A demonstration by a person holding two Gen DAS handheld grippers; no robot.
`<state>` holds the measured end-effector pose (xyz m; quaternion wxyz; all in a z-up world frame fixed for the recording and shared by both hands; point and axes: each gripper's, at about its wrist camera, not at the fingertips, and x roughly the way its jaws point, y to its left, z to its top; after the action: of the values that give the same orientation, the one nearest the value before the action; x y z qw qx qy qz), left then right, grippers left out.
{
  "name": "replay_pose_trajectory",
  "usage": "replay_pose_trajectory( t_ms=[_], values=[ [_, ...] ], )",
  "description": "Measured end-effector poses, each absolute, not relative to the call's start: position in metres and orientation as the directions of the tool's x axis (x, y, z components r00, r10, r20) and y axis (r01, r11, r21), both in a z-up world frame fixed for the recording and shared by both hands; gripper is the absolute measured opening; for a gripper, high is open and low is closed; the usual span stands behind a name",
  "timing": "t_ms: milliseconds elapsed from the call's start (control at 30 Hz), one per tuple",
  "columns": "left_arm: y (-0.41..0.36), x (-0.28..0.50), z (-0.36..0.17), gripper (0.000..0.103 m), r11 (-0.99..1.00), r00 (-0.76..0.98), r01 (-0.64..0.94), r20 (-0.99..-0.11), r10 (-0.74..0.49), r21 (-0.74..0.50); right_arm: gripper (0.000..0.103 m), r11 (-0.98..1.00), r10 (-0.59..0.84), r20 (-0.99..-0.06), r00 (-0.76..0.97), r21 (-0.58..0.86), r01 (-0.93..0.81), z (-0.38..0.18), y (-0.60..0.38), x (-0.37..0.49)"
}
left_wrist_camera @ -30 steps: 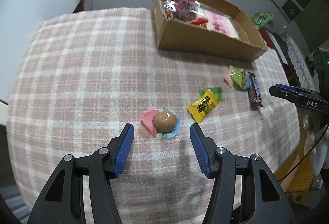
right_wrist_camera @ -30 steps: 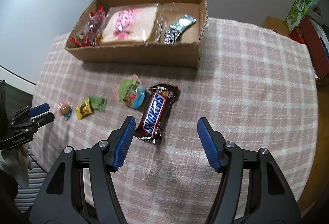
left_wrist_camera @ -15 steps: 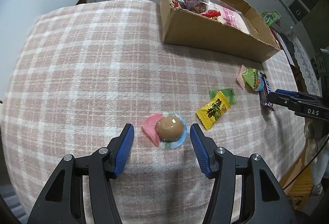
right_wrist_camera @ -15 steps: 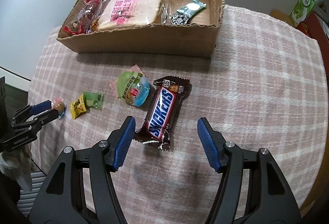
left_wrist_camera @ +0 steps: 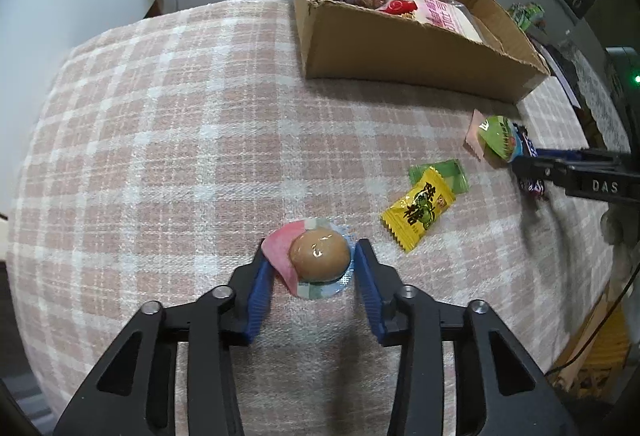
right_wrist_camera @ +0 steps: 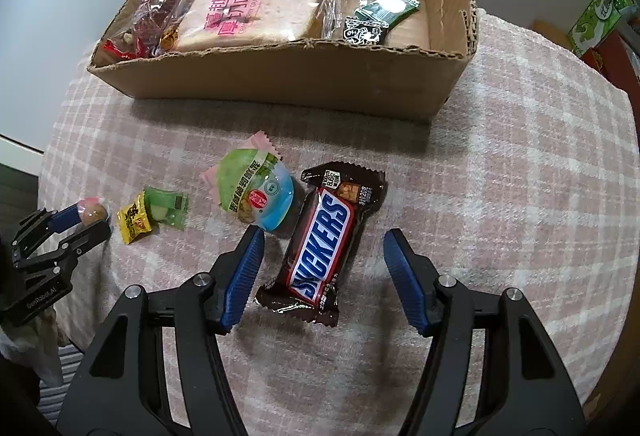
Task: Organize snacks
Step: 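Grasp the egg-shaped chocolate with the left gripper while the right gripper grasps the Snickers bar, then carry the egg chocolate with the left gripper into the box while the right drops the Snickers there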
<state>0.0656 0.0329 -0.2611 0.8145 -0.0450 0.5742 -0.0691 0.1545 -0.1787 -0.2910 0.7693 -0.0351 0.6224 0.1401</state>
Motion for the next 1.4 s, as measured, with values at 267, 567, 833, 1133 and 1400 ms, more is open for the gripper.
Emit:
replay_pose_trajectory(
  t_ms=[267, 567, 833, 1133, 1400],
  values=[
    [0.037, 0.064, -0.259, 0.025, 0.986, 0.337, 0.05, -0.927, -0.165, -0.157, 0.03, 0.955, 0.161, -0.968, 0.193, 0.103, -0.28, -0.29, -0.182, 0.156],
    [0.044, 0.058, -0.246, 0.025, 0.983, 0.362, 0.04, -0.915, -0.179, -0.177, 0.03, 0.956, 0.199, -0.953, 0.226, 0.138, -0.259, -0.277, -0.197, 0.143],
    [0.05, 0.059, -0.218, 0.025, 0.978, 0.412, 0.052, -0.888, -0.206, -0.203, 0.03, 0.955, 0.234, -0.931, 0.28, 0.166, -0.247, -0.247, -0.214, 0.133],
    [0.04, 0.085, -0.181, 0.025, 0.972, 0.474, 0.095, -0.849, -0.233, -0.214, 0.03, 0.951, 0.263, -0.892, 0.367, 0.176, -0.254, -0.196, -0.228, 0.143],
    [0.02, 0.126, -0.152, 0.025, 0.972, 0.529, 0.145, -0.815, -0.235, -0.187, 0.03, 0.951, 0.273, -0.864, 0.424, 0.174, -0.257, -0.17, -0.223, 0.171]
  ],
)
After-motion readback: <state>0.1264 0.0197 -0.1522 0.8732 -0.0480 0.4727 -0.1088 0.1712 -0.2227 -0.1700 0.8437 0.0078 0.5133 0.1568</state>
